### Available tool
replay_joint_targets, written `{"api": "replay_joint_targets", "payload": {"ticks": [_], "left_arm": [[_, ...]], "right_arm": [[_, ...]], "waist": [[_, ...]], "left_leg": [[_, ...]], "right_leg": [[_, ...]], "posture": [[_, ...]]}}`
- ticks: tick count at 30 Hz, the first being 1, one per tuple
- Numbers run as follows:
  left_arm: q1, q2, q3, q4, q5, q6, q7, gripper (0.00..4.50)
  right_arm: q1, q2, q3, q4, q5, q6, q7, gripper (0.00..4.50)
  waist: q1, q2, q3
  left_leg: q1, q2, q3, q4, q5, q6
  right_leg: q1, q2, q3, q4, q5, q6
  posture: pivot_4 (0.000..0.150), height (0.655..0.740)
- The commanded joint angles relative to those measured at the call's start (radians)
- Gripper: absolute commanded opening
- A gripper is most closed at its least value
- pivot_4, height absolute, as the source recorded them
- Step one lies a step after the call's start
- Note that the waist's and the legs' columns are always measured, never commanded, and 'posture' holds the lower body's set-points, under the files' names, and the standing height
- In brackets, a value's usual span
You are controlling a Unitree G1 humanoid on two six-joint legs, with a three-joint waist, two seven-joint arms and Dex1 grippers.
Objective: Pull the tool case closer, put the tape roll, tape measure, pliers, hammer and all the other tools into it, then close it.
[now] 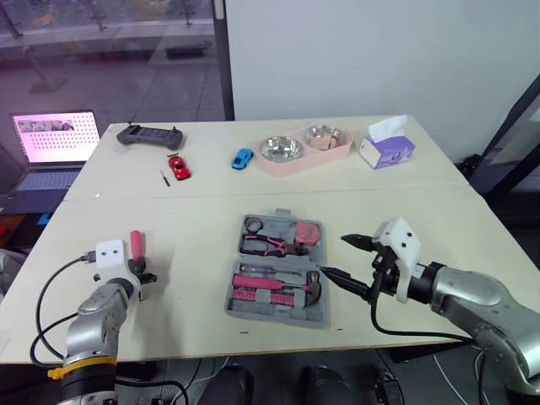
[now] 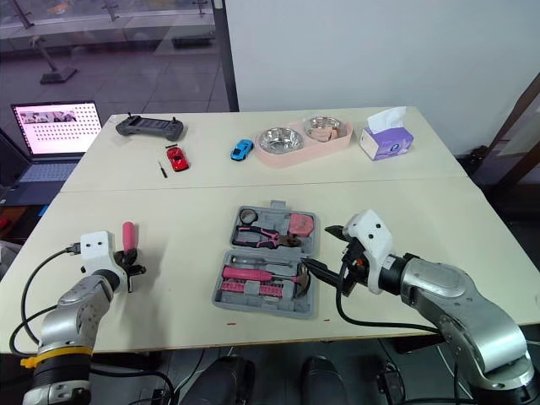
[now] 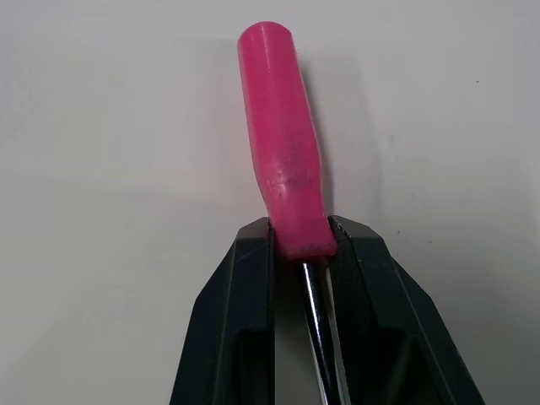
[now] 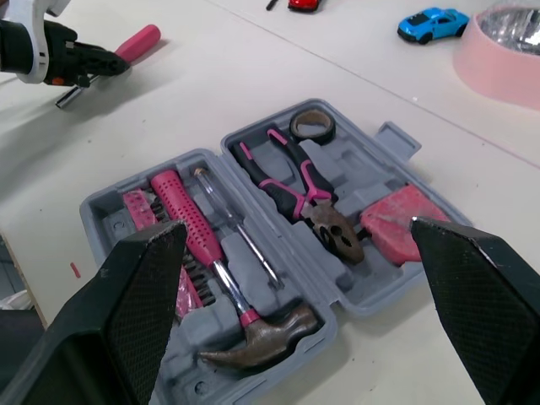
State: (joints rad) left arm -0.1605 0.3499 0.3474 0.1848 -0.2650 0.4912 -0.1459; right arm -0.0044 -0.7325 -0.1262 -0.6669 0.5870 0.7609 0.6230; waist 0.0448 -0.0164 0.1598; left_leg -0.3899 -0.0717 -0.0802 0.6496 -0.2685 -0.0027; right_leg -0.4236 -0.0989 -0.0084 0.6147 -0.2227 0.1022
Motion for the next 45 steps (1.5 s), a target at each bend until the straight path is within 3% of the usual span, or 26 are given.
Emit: {"api": "replay_joint_targets", "payload": {"ticks": [1,8,17,31,33,34,39,40,44,45], "left_arm": [[-0.003,0.002,-0.016,0.018,-0.009,-0.017,-0.049,0.4],[0.116,0.053,-0.038,-0.153,-0.034,-0.047,-0.203,0.4],[0.42,0.085,-0.144,-0.584,-0.117,0.047,-0.349,0.4],[0.397,0.004,-0.264,-0.469,-0.02,0.112,-0.218,0.4],[0.405,0.003,-0.256,-0.479,-0.016,0.115,-0.212,1.41],[0.409,0.003,-0.247,-0.489,-0.024,0.118,-0.212,1.7],[0.422,0.043,-0.206,-0.578,-0.067,0.169,-0.24,4.28],[0.422,0.059,-0.192,-0.605,-0.084,0.189,-0.25,4.45],[0.425,0.158,-0.128,-0.687,-0.162,0.263,-0.327,4.45],[0.408,0.226,-0.076,-0.689,-0.201,0.299,-0.38,4.45]], "right_arm": [[0.021,-0.024,-0.021,-0.025,-0.015,-0.049,0.033,4.5],[-0.004,-0.097,0.025,0.052,-0.062,-0.159,0.183,4.5],[-0.095,-0.112,0.108,0.136,-0.1,-0.272,0.334,4.5],[-0.187,-0.108,0.196,0.189,-0.147,-0.333,0.443,4.5],[-0.189,-0.105,0.193,0.186,-0.143,-0.326,0.442,4.5],[-0.189,-0.104,0.19,0.184,-0.141,-0.323,0.441,4.5],[-0.19,-0.09,0.167,0.179,-0.114,-0.307,0.43,4.5],[-0.19,-0.088,0.164,0.18,-0.111,-0.306,0.427,4.5],[-0.186,-0.082,0.162,0.184,-0.114,-0.314,0.42,4.5],[-0.181,-0.078,0.16,0.188,-0.115,-0.317,0.415,4.5]], "waist": [[-0.001,0.0,0.0],[-0.008,-0.001,0.0],[-0.005,-0.001,0.002],[-0.003,-0.001,0.002],[-0.003,0.001,0.001],[-0.004,0.002,0.001],[-0.008,0.002,0.0],[-0.008,0.002,0.0],[-0.007,0.002,0.001],[-0.004,0.001,0.001]], "left_leg": [[0.0,0.0,0.0,0.0,0.0,0.0],[0.0,0.0,0.001,0.0,0.0,0.0],[-0.001,0.001,0.001,-0.001,0.0,0.0],[0.0,0.001,0.001,0.0,0.0,0.0],[0.0,0.001,0.0,0.0,0.0,0.0],[0.0,0.001,0.0,0.0,0.0,0.0],[0.001,0.002,0.0,-0.001,0.0,0.0],[0.001,0.002,0.0,-0.001,0.0,0.0],[0.0,0.003,0.0,-0.001,0.0,0.0],[-0.001,0.003,0.0,-0.001,0.0,0.0]], "right_leg": [[0.0,0.0,0.0,0.0,0.0,0.0],[0.0,0.0,0.0,-0.001,0.0,0.0],[-0.001,-0.002,0.0,-0.002,-0.002,-0.004],[0.0,-0.001,0.0,-0.001,-0.002,-0.004],[0.0,-0.001,0.0,-0.001,-0.002,-0.004],[0.0,-0.001,0.0,-0.001,-0.002,-0.004],[0.0,0.0,0.0,-0.001,-0.002,-0.004],[0.0,0.001,0.0,-0.001,-0.002,-0.004],[-0.002,0.001,0.0,-0.001,-0.002,-0.004],[-0.002,0.001,0.0,-0.001,-0.002,-0.004]], "posture": [[0.15,0.74],[0.15,0.74],[0.15,0.74],[0.15,0.74],[0.15,0.74],[0.15,0.74],[0.15,0.74],[0.15,0.74],[0.15,0.74],[0.15,0.74]]}}
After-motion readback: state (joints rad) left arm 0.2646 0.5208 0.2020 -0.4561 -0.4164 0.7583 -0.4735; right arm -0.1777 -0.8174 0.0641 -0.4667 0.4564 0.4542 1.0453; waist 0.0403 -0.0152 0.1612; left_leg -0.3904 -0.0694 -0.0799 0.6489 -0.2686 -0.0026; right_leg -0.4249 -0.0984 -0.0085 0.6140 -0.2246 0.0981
